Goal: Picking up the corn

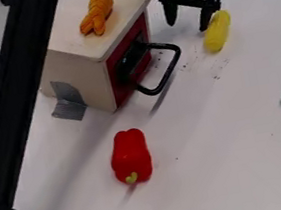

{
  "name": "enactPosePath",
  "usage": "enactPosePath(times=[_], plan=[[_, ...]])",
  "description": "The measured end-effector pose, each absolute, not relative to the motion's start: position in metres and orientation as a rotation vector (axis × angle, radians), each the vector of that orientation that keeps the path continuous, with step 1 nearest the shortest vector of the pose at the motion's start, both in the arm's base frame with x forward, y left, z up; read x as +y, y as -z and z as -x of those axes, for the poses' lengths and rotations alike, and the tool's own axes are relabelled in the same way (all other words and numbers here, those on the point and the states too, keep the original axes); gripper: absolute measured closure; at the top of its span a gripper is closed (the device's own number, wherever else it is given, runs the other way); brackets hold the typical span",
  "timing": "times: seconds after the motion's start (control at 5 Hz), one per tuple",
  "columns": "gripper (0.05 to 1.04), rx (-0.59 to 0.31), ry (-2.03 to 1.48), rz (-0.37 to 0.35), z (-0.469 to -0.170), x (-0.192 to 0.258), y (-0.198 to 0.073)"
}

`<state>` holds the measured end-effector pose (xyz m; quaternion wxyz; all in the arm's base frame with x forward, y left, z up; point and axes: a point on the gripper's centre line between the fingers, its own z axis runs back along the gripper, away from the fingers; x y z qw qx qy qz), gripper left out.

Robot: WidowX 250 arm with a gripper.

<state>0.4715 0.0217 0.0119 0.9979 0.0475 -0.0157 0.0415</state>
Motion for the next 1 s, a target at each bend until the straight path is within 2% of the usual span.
enactPosePath(times=[0.4,0.6,1.0], plan=[[0.085,-0.041,-0.12,-0.081,-0.475,0.03,-0.024],[0.086,-0.071,-0.127,-0.064,-0.468,0.028,-0.053],[0.085,-0.06,-0.21,-0.062,-0.453,0.019,-0.063]])
